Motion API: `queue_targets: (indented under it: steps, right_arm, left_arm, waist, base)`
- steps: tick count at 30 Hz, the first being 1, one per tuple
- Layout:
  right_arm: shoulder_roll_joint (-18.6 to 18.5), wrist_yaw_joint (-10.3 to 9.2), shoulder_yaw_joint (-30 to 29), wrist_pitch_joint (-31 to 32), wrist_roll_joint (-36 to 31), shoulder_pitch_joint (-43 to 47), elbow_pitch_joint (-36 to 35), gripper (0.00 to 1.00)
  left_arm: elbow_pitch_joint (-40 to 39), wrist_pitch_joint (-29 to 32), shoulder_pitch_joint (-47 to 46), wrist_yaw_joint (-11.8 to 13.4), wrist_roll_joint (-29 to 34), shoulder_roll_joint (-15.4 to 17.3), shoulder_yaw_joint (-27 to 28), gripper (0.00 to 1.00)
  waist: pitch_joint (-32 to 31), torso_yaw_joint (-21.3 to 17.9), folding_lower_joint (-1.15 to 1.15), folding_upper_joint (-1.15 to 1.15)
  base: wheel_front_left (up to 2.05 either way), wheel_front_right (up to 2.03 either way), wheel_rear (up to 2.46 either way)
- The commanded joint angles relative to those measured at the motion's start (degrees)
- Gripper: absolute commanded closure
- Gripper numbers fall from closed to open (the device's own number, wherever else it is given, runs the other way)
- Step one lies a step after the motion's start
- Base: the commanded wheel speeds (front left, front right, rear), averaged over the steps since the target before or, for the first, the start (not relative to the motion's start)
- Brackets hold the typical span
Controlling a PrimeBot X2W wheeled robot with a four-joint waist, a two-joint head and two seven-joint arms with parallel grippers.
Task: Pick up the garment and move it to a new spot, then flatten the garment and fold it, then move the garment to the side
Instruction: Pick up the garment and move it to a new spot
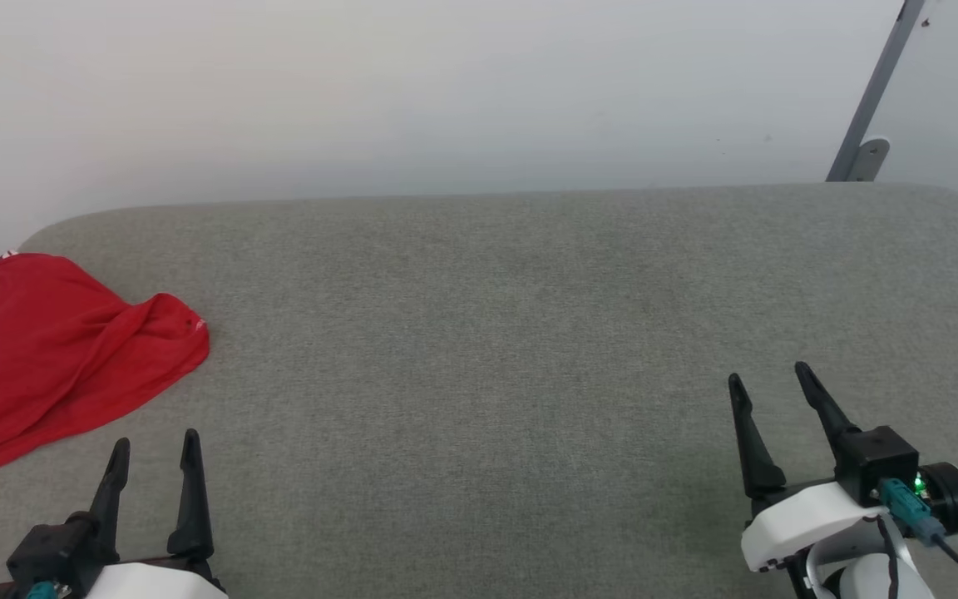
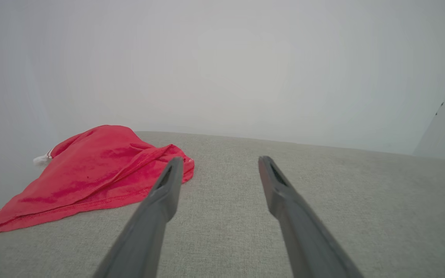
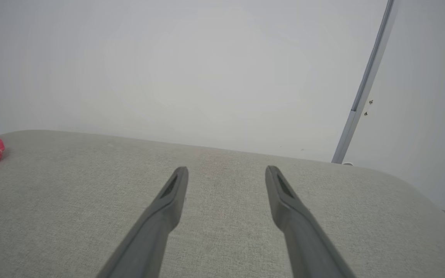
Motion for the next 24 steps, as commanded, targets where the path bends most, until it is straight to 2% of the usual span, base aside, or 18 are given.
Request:
queue_targets:
  steps: [1, 7, 24]
  right_arm:
    - [0.27, 0.0, 0.34, -0.33, -0.03, -0.18, -0.13, 0.0]
    - [0.15, 0.0, 2.48, -0.29, 0.82, -0.5, 0.52, 0.0]
    - [-0.76, -0.01, 11.19, -0.32, 3.16, -2.72, 3.0, 0.0]
  left_arm:
    - [0.2, -0.3, -0.33, 0.0, -0.23, 0.19, 0.36, 0.0]
    - [1.46, -0.26, -0.83, 0.73, -1.87, -0.02, 1.65, 0.0]
    - [-0.48, 1.6, 1.13, 3.48, -3.75, 0.49, 3.71, 0.0]
  waist:
    - [-0.06, 0.39, 0.0, 0.0]
    - [-0.49, 3.73, 0.0, 0.0]
    - [-2.88, 17.17, 0.0, 0.0]
  base:
    - [0.0, 0.0, 0.0]
    - [0.0, 0.0, 0.0]
    - [0.0, 0.0, 0.0]
